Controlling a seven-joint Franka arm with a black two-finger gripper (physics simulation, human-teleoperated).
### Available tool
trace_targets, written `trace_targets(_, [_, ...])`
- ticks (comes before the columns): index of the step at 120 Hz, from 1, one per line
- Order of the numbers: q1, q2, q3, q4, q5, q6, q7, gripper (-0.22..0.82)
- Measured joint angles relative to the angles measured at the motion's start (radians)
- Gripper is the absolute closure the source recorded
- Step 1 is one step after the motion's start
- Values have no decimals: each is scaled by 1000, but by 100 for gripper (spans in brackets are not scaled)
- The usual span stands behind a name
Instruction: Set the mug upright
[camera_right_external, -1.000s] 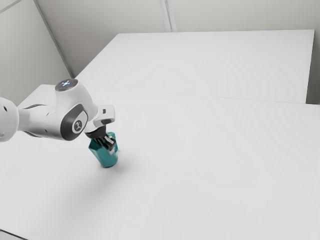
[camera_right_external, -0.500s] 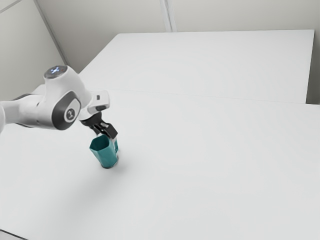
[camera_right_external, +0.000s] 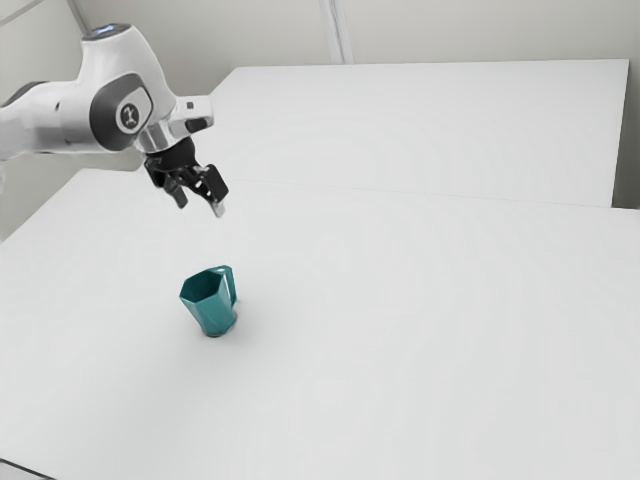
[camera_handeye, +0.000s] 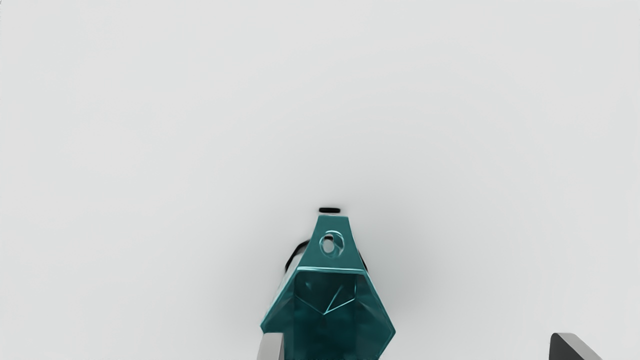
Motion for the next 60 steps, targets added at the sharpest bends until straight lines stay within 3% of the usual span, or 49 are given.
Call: trace_targets(60, [11,33,-1,258,0,-291,-45,2])
